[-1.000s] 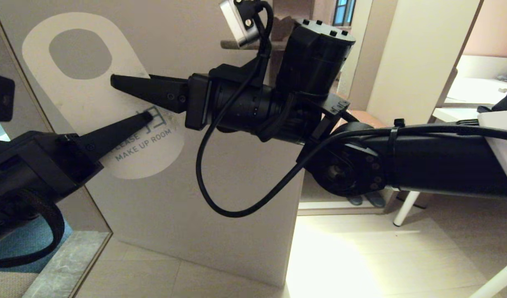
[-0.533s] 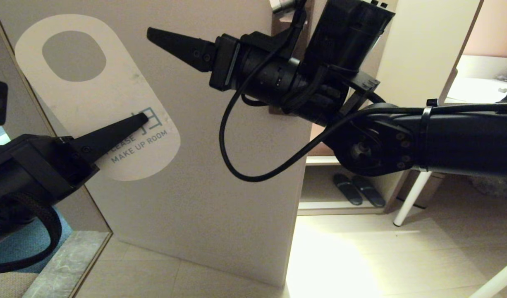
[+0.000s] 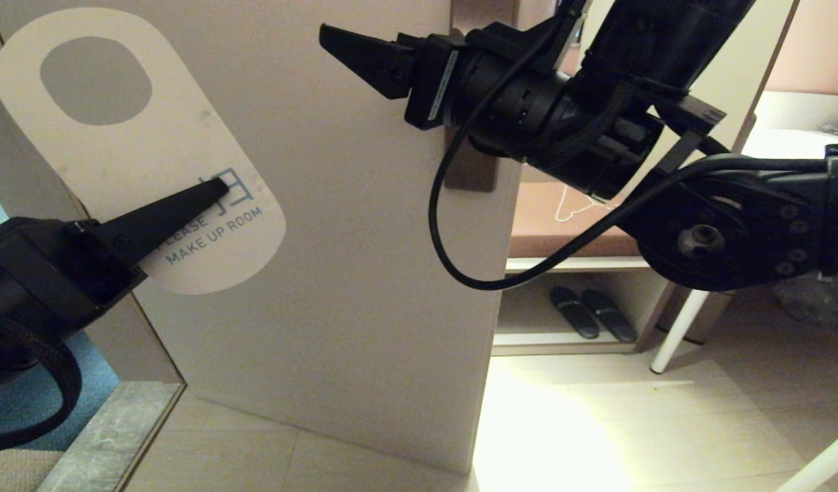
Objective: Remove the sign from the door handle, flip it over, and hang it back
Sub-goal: Hang the sign back with the other side facing out
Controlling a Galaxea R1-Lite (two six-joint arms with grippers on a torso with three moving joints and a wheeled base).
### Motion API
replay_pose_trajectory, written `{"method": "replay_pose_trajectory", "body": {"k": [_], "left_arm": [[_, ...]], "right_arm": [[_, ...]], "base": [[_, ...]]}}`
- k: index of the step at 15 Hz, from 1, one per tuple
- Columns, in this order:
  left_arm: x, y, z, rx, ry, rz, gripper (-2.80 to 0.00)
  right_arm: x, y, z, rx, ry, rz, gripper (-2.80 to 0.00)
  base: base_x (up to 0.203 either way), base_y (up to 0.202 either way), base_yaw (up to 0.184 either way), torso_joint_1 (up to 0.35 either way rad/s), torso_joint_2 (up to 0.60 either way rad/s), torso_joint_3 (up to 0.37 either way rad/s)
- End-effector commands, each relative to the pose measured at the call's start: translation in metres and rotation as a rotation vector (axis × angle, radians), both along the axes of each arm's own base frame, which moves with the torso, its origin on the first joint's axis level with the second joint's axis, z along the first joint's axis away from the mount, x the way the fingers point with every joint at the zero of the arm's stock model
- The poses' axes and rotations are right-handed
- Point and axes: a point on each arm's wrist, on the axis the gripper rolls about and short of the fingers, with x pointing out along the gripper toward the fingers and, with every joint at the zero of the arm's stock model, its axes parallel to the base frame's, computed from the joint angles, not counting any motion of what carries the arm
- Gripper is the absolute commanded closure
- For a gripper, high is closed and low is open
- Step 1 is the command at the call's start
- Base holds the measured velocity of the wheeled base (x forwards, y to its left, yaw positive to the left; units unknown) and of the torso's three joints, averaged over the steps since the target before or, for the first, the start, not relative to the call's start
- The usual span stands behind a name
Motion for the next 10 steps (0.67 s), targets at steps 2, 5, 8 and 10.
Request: {"method": "replay_pose_trajectory", "body": {"k": [2, 5, 8, 10], "left_arm": [[-0.007, 0.002, -0.001, 0.001, -0.013, -0.002, 0.0], [-0.015, 0.004, -0.005, 0.014, -0.02, 0.005, 0.0], [-0.019, 0.005, -0.002, 0.012, -0.037, 0.007, 0.0], [-0.023, 0.008, -0.001, 0.02, -0.065, 0.026, 0.0]], "right_arm": [[-0.025, -0.027, 0.021, 0.024, -0.043, -0.094, -2.8], [-0.035, -0.041, 0.021, 0.021, -0.036, -0.228, -2.8], [-0.048, -0.055, 0.022, 0.006, -0.051, -0.295, -2.8], [-0.053, -0.064, 0.019, -0.007, -0.041, -0.39, -2.8]], "base": [[0.0, 0.0, 0.0, 0.0, 0.0, 0.0], [0.0, 0.0, 0.0, 0.0, 0.0, 0.0], [0.0, 0.0, 0.0, 0.0, 0.0, 0.0], [0.0, 0.0, 0.0, 0.0, 0.0, 0.0]]}}
